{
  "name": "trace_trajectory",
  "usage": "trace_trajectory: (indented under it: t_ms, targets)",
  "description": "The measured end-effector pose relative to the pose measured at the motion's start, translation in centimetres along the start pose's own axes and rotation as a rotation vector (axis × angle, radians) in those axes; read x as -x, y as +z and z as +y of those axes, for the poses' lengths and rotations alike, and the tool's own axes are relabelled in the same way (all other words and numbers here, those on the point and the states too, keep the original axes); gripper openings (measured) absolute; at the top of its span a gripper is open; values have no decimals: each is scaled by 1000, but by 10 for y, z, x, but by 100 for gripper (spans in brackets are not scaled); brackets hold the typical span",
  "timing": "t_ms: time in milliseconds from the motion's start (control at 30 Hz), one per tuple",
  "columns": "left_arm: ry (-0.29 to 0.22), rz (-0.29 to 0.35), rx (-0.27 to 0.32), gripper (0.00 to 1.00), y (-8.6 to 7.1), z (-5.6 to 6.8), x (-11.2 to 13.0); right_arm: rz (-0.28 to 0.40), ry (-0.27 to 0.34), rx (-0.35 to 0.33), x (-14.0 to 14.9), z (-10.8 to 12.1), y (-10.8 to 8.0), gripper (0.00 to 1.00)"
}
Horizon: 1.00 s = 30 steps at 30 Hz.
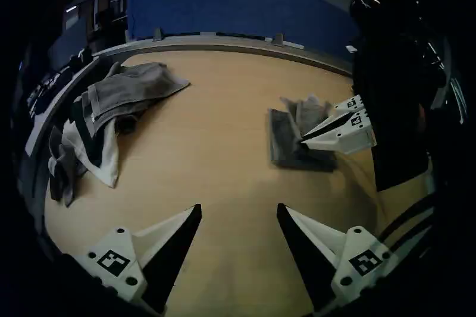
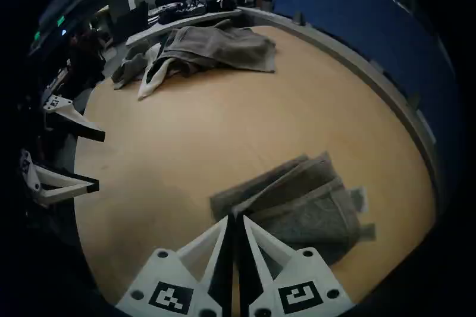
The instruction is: Fold towel
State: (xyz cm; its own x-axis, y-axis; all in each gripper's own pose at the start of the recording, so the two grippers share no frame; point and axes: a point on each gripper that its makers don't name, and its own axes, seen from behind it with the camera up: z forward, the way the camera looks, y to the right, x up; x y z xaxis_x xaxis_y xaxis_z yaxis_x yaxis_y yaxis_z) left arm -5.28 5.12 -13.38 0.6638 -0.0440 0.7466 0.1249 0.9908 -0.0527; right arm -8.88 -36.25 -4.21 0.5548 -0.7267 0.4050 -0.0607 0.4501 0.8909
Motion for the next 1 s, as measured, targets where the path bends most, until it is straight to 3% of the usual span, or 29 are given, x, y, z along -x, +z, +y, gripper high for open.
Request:
trace_trajectory:
  t_ms: [167, 500, 700, 833, 1000]
  targets:
    - [-7, -3, 1, 94, 2, -1, 3, -41, 10, -29, 15, -8, 20, 3]
    - [-7, -2, 6, 94, 3, 3, 1, -29, 26, -32, 17, -8, 18, 3]
    - [-3, -2, 4, 94, 2, 5, 0, -10, 34, -28, 15, -8, 14, 10]
    - [-6, -2, 1, 94, 2, 4, 1, 11, 35, -25, 12, -7, 6, 34]
    - [-10, -3, -2, 94, 2, 2, 2, 42, 41, -15, 9, -2, -7, 55]
